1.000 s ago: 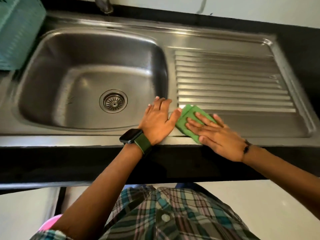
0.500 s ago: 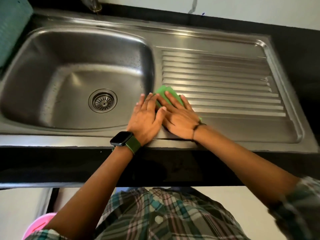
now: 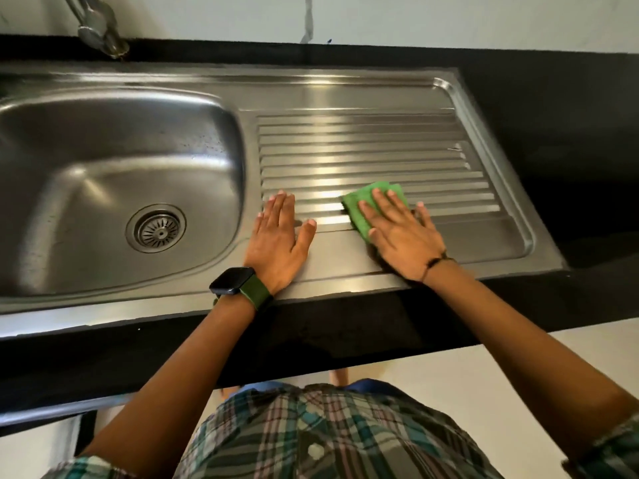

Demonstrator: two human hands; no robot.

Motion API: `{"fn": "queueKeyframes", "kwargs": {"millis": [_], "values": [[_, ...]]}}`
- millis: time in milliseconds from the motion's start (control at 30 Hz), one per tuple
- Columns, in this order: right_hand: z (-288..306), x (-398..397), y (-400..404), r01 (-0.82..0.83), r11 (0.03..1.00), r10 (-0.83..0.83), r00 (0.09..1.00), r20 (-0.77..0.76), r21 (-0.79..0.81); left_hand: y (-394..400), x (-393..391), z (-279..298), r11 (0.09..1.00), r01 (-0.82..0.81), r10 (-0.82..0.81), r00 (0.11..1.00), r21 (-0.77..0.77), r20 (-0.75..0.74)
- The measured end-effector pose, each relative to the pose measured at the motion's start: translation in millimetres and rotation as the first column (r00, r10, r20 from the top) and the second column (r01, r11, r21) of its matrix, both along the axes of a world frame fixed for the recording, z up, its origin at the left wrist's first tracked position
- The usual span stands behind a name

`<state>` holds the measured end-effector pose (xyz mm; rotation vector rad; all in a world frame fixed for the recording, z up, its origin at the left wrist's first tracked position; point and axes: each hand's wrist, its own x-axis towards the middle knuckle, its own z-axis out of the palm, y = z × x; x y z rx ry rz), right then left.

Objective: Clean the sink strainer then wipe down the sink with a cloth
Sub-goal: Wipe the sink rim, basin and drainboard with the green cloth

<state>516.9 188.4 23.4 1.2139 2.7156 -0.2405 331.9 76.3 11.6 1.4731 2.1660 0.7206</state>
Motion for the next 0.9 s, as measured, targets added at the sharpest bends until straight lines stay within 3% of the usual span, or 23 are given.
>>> {"fn": "queueKeyframes", "kwargs": {"millis": [133, 300, 367, 467, 700, 900], "values": [[2.5, 42.9, 22.7, 0.157, 0.988, -0.157, 0.987, 0.022, 0.015, 0.5, 1.5, -3.6, 1.000, 0.014, -0.015, 0.998, -0.010, -0.053], [11.2, 33.8, 9.1, 0.244, 0.968, -0.250, 0.953, -0.171, -0.052, 1.7, 2.0, -3.5, 1.000, -0.001, 0.000, 0.997, -0.003, -0.071], [15.7, 14.6, -16.3, 0.146, 0.988, -0.154, 0.970, -0.190, -0.055, 3.1, 2.9, -3.4, 1.000, 0.005, -0.003, 0.996, 0.024, -0.089], [10.5, -29.1, -59.7, -0.070, 0.998, 0.070, 0.993, -0.092, 0.004, 4.6, 2.3, -3.4, 0.997, -0.013, 0.025, 0.988, 0.078, -0.151], [5.4, -31.5, -56.4, -0.215, 0.975, 0.217, 0.975, -0.046, 0.052, 0.9, 4.1, -0.6, 0.986, 0.067, -0.027, 0.969, 0.156, -0.247], [4.6, 67.0, -11.7, 0.104, 0.992, -0.102, 0.994, -0.032, 0.077, 0.9, 6.4, 0.5, 0.992, 0.087, -0.058, 0.960, 0.096, -0.273]]}}
